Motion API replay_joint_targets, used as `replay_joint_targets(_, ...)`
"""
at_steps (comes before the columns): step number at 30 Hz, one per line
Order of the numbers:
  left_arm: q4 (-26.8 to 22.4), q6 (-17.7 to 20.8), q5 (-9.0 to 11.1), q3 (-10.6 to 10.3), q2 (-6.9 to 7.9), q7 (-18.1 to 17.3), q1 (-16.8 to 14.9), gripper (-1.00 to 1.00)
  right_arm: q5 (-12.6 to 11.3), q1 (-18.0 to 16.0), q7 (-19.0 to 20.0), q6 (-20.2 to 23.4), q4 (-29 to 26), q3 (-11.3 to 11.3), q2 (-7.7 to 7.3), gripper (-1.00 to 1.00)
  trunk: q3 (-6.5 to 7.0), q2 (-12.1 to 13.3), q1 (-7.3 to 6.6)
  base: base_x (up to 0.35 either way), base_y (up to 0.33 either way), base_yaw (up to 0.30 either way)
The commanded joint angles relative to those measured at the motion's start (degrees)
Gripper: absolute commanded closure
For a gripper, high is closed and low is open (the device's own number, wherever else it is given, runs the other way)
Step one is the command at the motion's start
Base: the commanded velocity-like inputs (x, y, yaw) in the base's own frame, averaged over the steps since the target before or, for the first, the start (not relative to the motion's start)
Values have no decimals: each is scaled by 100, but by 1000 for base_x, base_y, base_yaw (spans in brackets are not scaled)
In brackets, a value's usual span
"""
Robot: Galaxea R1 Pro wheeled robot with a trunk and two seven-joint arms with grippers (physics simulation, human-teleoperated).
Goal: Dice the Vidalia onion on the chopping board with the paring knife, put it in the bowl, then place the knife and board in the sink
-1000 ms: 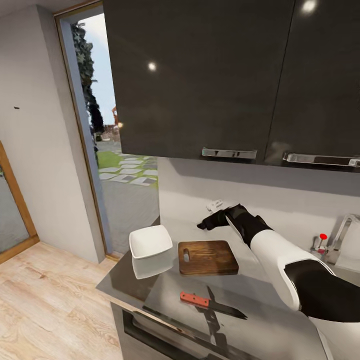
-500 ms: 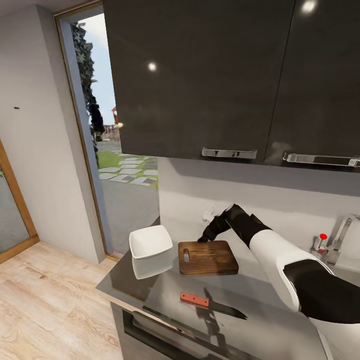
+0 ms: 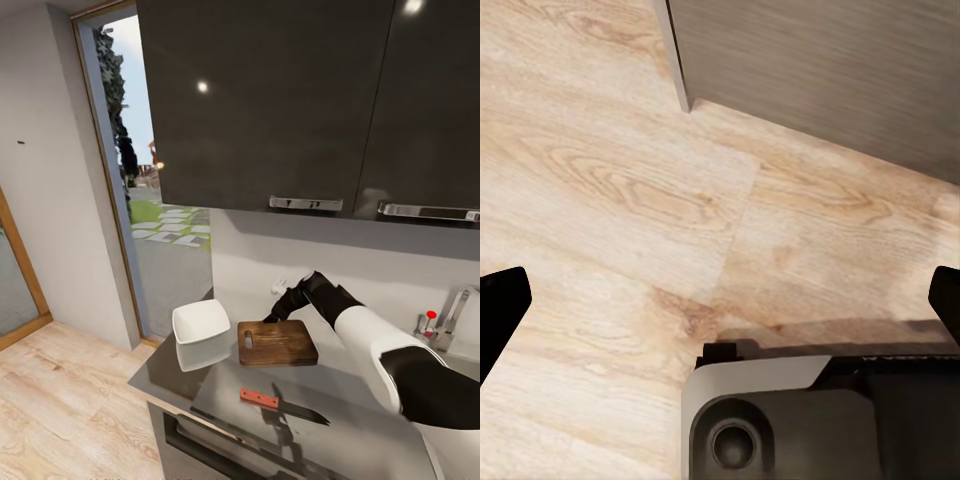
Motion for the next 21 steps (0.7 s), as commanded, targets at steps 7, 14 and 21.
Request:
replay_joint_targets(7, 5, -21, 15, 2, 2, -4, -1, -100, 32, 0, -381, -21, -25, -1096, -104, -100, -67, -5, 2, 0, 0, 0)
replay_joint_targets(14, 20, -13, 34, 5, 8, -4, -1, -100, 21, 0, -670, -332, 45, -1272, -118, -100, -133, -5, 2, 0, 0, 0)
replay_joint_targets(21, 126, -1, 50, 11, 78, 1, -3, -100, -159, 0, -690, -570, 211, -1284, -80, -100, -199, -5, 2, 0, 0, 0)
